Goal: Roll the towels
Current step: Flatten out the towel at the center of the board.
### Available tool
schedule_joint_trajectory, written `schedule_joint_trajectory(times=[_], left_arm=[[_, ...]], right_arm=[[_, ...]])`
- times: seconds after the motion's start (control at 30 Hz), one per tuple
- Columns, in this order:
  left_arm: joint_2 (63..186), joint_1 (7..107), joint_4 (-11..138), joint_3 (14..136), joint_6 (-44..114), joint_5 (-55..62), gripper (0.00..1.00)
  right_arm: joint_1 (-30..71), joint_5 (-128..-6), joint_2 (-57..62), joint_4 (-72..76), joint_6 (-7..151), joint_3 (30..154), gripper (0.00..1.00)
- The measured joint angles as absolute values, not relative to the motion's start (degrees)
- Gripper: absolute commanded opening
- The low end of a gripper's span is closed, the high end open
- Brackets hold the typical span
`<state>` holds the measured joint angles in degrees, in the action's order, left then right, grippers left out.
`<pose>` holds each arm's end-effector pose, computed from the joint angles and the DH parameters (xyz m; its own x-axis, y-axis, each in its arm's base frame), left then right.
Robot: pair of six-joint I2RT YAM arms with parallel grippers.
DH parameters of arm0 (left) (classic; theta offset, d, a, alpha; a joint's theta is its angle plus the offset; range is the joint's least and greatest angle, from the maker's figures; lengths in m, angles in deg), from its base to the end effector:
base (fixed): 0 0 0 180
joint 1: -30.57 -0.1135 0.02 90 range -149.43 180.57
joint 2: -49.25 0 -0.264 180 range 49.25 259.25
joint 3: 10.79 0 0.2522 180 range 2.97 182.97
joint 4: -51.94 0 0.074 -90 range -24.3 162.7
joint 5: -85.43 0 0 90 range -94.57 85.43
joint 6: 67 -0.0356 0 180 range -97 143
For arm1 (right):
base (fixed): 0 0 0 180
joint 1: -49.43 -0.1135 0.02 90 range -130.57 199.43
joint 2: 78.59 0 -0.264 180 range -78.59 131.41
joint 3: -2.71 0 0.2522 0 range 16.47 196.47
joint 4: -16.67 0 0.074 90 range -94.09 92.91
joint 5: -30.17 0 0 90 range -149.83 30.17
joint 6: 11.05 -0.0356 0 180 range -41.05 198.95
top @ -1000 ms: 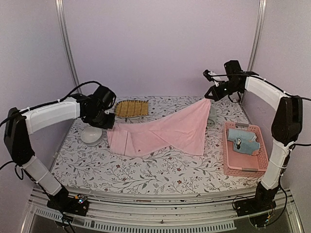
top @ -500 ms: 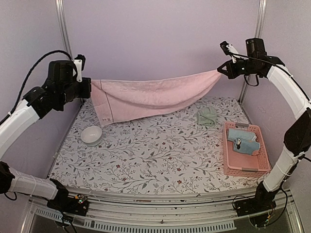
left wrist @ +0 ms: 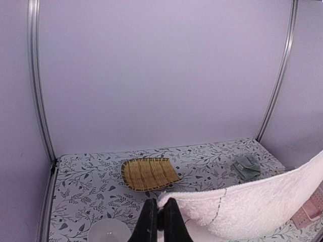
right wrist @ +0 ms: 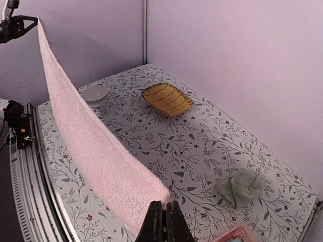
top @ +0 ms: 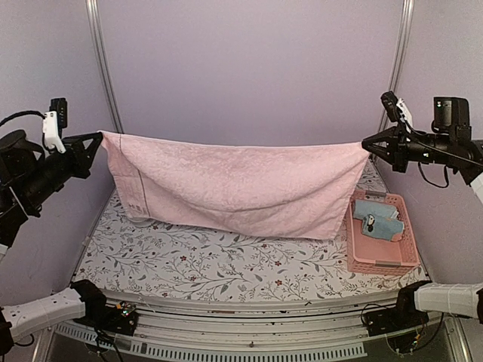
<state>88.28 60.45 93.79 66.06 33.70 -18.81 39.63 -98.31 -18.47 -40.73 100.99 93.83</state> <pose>0.1105 -0.0534 0.4268 -0.1100 -0.1443 -0.9834 0.2541 0.9524 -0.1682 0.1893 0.0552 0.4270 -0.1500 -0.3240 -0.9341 -0.7970 0.5987 -0.0797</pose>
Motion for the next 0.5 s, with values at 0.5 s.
schedule_joint_trajectory(times=[0.5], left_arm=[[122.77,57.94,90.73,60.75,38.69,-13.19,0.00]], right_arm=[[39.70,-89.92,10.27,-30.83,101.56,87.60,0.02]])
